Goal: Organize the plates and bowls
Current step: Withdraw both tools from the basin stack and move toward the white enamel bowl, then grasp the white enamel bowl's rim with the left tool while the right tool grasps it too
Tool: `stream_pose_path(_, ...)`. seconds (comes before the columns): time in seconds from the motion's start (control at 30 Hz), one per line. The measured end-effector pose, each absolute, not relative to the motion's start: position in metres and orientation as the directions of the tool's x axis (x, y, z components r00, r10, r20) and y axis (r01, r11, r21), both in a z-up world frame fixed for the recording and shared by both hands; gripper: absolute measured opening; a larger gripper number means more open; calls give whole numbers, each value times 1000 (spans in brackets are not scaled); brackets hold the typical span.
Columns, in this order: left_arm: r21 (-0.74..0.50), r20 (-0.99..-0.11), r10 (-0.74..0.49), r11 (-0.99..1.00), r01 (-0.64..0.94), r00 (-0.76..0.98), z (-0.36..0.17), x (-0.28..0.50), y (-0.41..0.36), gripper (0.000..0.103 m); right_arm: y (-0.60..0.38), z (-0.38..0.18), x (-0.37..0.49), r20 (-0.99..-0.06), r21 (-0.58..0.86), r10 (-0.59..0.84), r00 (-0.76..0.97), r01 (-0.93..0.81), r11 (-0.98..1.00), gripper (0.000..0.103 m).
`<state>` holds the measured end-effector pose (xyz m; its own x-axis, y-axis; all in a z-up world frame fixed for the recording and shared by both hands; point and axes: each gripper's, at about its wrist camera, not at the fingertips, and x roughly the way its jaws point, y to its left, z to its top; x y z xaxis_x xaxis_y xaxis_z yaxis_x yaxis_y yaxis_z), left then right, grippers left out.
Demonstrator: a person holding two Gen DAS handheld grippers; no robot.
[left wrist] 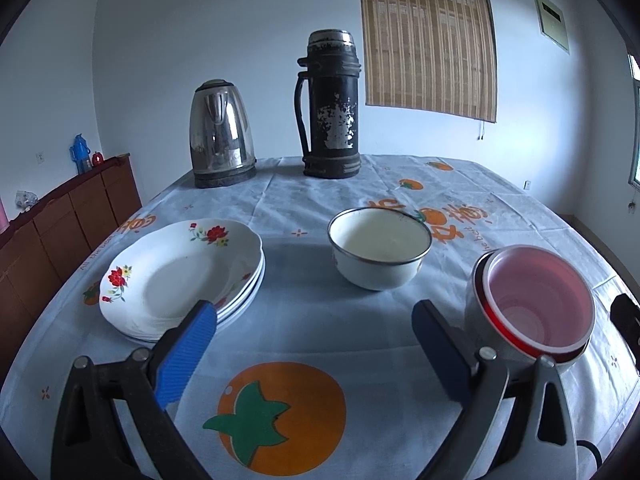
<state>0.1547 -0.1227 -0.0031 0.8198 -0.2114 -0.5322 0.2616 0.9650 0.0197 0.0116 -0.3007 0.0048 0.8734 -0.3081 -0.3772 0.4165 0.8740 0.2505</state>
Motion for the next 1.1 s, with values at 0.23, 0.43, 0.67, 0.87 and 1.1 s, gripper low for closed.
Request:
stream_pose_path(0.23, -51, -561, -235, 967, 250, 794, -5, 166, -110, 100, -290, 6, 26, -400, 247, -235, 886, 351, 903, 66)
stream_pose_path(0.43, -65, -565, -247, 965, 256, 787, -4, 168, -109, 96, -282, 6, 42, -431, 255, -157, 889, 286, 923, 66)
stream_pose_path(0.67, -87, -594, -267, 959, 269, 759, 1, 188, -116, 89, -280, 22, 66, -430, 275, -92, 898, 228, 934, 62)
stream_pose_path(0.87, -99, -620, -269, 959, 267, 737, 13, 224, -125, 69, -292, 40, 117, -511, 298, -27, 859, 207, 932, 54)
stream_pose_path(1.1, -154, -680, -291, 954, 258, 673, 7, 265, -137, 45, -306, 27, 179, -657, 330, 45, 753, 234, 914, 43)
